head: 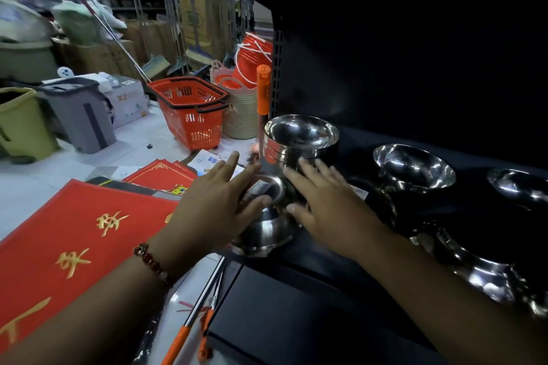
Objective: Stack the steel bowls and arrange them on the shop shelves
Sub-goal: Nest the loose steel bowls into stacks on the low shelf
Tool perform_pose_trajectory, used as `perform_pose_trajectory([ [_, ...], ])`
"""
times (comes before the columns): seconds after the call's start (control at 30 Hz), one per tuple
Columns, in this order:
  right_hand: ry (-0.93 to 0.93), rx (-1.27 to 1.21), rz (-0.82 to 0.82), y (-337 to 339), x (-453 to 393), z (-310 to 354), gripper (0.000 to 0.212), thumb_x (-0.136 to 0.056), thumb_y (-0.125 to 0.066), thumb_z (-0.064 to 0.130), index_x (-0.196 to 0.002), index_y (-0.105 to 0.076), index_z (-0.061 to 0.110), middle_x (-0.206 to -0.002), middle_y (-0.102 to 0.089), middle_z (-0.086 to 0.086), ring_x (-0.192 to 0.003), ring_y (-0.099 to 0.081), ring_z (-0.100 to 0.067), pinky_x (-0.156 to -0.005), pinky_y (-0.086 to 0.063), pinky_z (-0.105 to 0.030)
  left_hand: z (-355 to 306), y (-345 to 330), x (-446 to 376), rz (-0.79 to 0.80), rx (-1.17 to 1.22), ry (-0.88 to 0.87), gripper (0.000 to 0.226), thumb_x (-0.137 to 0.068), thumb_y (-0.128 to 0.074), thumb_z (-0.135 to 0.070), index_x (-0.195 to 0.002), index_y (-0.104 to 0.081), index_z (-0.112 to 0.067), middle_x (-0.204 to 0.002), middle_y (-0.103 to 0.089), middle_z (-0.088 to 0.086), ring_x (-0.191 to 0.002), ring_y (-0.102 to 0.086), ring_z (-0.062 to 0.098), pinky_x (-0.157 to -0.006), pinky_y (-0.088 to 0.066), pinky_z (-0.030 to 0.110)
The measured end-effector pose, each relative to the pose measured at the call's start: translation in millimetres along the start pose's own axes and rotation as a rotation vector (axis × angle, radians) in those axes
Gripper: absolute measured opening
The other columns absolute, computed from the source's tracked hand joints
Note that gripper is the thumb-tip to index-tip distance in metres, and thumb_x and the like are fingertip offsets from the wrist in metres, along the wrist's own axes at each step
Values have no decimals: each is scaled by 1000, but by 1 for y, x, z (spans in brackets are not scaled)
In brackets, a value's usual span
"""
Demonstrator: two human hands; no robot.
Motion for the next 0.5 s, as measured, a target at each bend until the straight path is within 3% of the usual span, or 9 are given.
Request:
perform_pose_trajectory([
  [0.1, 50, 8, 43, -11, 14, 16, 65, -101, -36, 51, -156, -7, 33, -166, -5, 0, -152, -2, -22, -122, 4, -36, 10, 2, 18, 102, 0, 28, 83, -80, -15, -82, -155, -19, -45, -166, -10, 10, -150, -23, 30, -115, -29, 43],
  [0.27, 53, 70, 41, -25, 26, 25, 81, -96, -41, 57, -156, 6, 28, -166, 0, -6, -151, -11, -23, -121, 4, -36, 17, -7, 38, 222, 27, 54, 108, -69, -40, -90, -155, 6, -44, -167, 5, 5, -151, -19, 28, -116, -29, 43],
  [0.37, 52, 78, 15, -27, 30, 29, 85, -95, -44, 57, -156, 6, 26, -165, -2, -7, -150, -17, -23, -121, 4, -36, 17, -18, 43, 219, 173, 92, 123, -60, -61, -87, -154, 5, -42, -167, 0, 6, -149, -26, 31, -113, -39, 43],
  [0.5, 35, 73, 26, -23, 34, 35, 88, -94, -45, 59, -156, 7, 25, -165, 2, -7, -150, -13, -25, -114, 8, -30, 13, -23, 42, 132, 341, 78, 121, -60, -82, -67, -154, -13, -35, -159, -19, -3, -138, -41, 22, -105, -46, 36],
])
Point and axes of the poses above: each hand's wrist, its own x-axis away from the middle knuckle, its own y-axis out of the back of the hand, z = x × y, the point moved 1 cm from there along -x, towards the middle knuckle
